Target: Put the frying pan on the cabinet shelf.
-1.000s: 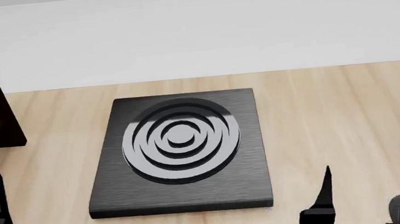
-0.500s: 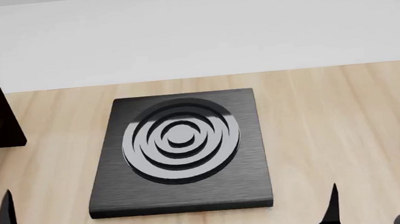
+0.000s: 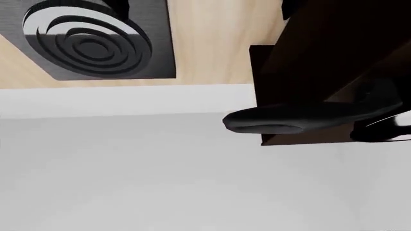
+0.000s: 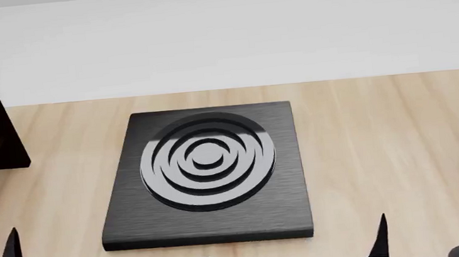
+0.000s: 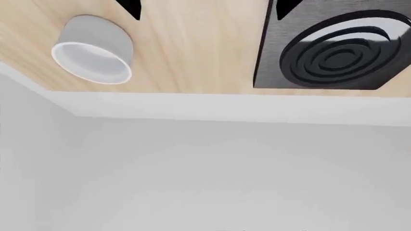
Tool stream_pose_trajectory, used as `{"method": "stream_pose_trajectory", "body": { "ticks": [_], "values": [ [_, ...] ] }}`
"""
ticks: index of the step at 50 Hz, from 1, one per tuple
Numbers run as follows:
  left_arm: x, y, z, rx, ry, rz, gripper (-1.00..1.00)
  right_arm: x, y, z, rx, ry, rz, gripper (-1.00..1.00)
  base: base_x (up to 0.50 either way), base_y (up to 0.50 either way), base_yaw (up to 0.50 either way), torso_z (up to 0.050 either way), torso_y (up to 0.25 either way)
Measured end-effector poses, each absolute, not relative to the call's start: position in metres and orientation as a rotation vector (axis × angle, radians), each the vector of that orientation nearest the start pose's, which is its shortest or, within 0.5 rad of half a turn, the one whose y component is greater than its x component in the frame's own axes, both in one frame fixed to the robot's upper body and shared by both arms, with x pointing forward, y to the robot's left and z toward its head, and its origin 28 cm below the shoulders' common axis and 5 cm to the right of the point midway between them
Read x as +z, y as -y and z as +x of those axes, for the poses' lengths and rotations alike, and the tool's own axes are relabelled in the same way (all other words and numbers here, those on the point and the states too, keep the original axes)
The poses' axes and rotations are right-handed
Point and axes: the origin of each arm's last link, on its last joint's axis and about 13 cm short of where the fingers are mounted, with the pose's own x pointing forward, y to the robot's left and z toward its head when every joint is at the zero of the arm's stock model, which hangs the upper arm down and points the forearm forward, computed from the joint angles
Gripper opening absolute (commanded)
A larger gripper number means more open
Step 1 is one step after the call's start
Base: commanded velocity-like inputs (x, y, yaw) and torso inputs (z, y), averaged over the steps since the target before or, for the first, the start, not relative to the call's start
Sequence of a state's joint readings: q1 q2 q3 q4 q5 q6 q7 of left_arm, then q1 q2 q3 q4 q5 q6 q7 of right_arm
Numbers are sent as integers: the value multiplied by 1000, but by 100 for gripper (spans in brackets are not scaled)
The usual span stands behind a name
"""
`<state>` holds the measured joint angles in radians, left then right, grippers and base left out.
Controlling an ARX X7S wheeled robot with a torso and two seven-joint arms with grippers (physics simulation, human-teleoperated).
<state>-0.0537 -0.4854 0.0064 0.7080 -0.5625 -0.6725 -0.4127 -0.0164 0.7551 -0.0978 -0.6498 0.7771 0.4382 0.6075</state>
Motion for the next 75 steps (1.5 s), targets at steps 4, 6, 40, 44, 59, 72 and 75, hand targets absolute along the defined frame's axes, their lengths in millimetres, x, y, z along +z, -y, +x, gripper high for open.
{"method": "stream_pose_trajectory", "body": {
  "ticks": [4,6,40,44,59,72,75],
  "values": [
    [138,-252,190,56,15,50,100,137,163,180,-93,-18,-73,100,0,0,0,0,0],
    [142,-252,191,55,18,45,100,141,163,181,-94,-16,-77,100,0,0,0,0,0],
    [251,-240,207,-2,111,6,100,241,159,203,-45,36,-138,100,0,0,0,0,0],
    [263,-239,211,-13,123,14,100,253,159,210,-34,33,-147,100,0,0,0,0,0],
    [309,-236,230,-55,164,46,100,294,156,236,3,29,-187,100,0,0,0,0,0],
    [349,-234,243,-72,204,56,100,319,154,250,22,42,-201,100,0,0,0,0,0],
    [354,-233,246,-81,204,59,100,323,153,252,26,45,-203,100,0,0,0,0,0]
  ]
}}
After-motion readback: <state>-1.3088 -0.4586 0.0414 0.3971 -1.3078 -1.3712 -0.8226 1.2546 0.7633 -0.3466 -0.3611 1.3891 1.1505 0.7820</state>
